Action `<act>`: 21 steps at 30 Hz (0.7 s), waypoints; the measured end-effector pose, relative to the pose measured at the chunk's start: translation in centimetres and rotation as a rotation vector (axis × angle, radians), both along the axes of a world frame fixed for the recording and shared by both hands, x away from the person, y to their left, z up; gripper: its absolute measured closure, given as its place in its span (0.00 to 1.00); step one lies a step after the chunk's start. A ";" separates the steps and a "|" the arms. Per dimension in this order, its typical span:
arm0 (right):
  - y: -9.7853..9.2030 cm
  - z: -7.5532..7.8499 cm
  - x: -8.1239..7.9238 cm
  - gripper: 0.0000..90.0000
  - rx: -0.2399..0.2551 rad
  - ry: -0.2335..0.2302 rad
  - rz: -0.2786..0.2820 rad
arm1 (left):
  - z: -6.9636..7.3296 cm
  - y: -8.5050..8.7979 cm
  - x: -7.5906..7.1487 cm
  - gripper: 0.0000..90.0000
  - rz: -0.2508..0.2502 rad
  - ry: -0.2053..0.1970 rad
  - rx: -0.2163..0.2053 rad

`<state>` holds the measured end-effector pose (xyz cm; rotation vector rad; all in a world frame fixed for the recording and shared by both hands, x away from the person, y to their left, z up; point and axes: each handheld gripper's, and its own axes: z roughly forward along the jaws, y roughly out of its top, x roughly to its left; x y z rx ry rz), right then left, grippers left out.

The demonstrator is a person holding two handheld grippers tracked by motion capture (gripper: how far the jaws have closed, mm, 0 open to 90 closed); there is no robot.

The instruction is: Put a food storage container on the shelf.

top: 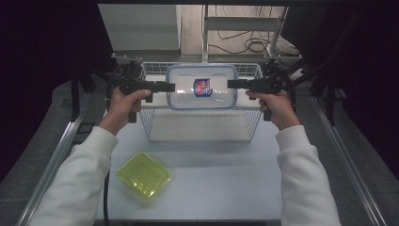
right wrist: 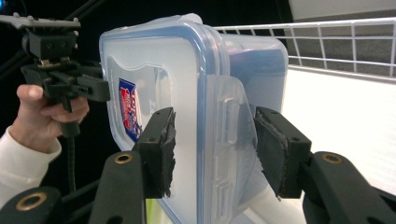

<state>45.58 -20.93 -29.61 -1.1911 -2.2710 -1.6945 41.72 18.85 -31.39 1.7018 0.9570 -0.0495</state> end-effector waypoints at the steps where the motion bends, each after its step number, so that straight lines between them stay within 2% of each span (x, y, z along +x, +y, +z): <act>1: 0.1 0.1 0.1 0.54 -0.004 0.000 -0.005 | 0.0 0.1 0.2 0.62 0.001 0.002 -0.001; 3: 0.4 0.2 0.3 0.54 -0.014 -0.004 -0.011 | -0.1 0.4 0.6 0.61 0.003 0.008 -0.008; 9: 0.9 0.0 1.4 0.53 0.007 0.039 -0.048 | -0.3 0.4 1.4 0.59 0.065 0.037 -0.037; 13: 1.0 -0.2 2.0 0.53 0.030 0.075 -0.081 | -0.3 0.0 1.6 0.56 0.093 0.051 -0.030; 21: 1.2 -0.4 2.6 0.52 0.048 0.116 -0.130 | -0.7 0.2 2.5 0.53 0.109 0.086 -0.066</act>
